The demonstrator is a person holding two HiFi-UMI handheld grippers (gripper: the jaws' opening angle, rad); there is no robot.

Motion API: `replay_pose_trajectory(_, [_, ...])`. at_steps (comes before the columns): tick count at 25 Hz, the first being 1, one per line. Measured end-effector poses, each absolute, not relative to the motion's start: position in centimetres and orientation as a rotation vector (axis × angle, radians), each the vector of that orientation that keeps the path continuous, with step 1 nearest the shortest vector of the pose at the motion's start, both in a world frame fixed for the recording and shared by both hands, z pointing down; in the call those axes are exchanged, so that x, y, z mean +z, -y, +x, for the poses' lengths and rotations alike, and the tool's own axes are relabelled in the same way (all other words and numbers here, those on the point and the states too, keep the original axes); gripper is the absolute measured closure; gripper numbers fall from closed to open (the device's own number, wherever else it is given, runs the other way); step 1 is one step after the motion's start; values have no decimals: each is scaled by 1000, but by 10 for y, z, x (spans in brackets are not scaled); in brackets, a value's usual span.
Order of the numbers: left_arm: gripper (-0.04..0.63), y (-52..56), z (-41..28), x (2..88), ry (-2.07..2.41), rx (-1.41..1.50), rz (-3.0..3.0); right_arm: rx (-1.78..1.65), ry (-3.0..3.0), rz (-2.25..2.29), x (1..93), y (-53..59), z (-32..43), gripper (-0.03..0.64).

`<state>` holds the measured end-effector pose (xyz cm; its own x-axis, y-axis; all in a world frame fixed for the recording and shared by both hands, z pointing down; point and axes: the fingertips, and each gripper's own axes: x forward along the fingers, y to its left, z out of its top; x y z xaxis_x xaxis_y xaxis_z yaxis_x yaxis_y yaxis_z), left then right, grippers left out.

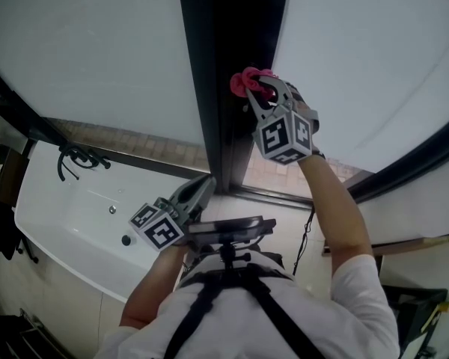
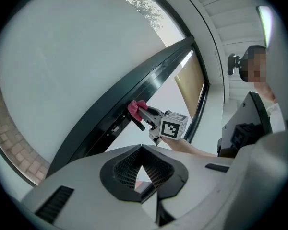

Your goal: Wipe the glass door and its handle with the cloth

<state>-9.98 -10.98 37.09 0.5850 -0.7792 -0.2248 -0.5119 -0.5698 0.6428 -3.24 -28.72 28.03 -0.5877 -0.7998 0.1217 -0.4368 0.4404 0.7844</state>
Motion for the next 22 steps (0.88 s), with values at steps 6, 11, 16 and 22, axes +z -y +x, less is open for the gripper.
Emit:
replay_pose_trajectory(6, [594,111,-93,370,1001,-678,2301,-1008,2185,1049,284,284,-16,560])
replay_pose_trajectory(11, [594,111,-84,370,971,-670,2308,-1008,2155,1067,286,280,6,560])
replay_pose_trajectory(16, [594,114,-80,371,943,-664,2311,-978,2134,1178,281,278,36,561])
replay_pose_trajectory(22, [594,116,-75,373,920,-651,2313,-849,2133,1368,293,280,88,561])
